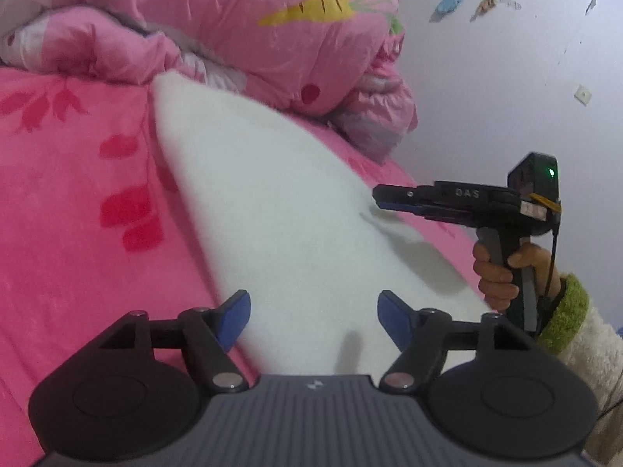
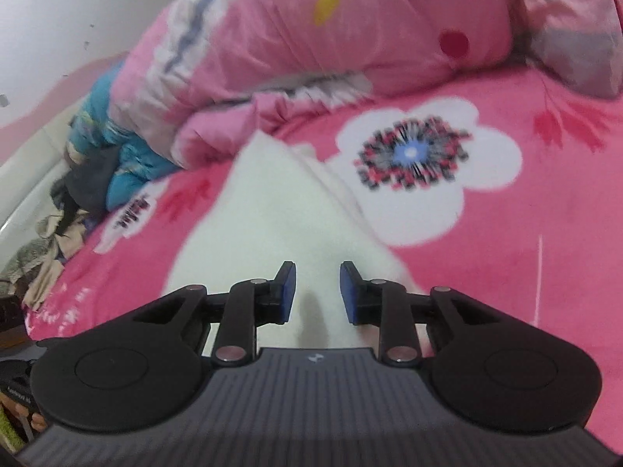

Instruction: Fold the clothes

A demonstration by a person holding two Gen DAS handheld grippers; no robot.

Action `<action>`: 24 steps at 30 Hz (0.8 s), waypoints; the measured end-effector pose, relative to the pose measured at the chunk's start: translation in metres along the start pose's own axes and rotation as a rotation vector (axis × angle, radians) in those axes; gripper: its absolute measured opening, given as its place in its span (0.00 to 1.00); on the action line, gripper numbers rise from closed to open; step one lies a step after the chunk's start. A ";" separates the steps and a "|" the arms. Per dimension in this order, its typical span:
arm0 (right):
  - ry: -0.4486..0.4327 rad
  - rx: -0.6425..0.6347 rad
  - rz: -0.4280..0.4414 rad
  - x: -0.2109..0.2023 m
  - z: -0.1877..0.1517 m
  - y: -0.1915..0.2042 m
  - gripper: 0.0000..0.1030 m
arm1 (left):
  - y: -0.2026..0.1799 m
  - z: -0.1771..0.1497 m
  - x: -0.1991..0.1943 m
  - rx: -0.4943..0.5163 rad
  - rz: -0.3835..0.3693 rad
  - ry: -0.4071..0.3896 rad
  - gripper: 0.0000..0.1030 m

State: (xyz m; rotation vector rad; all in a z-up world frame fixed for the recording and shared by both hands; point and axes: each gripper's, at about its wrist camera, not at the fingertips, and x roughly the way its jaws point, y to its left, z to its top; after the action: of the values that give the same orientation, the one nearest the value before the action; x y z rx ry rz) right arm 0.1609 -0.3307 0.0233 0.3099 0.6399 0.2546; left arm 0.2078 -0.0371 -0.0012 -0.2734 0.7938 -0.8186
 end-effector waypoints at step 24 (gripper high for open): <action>0.116 0.344 0.136 -0.154 -0.067 -0.020 0.90 | -0.024 -0.052 -0.037 -0.108 -0.077 0.135 0.75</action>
State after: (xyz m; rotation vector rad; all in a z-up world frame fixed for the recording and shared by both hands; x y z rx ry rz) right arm 0.0030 -0.3853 0.0488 0.6742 0.7788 0.2938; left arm 0.1410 -0.0221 -0.0054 -0.3496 0.9603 -0.8745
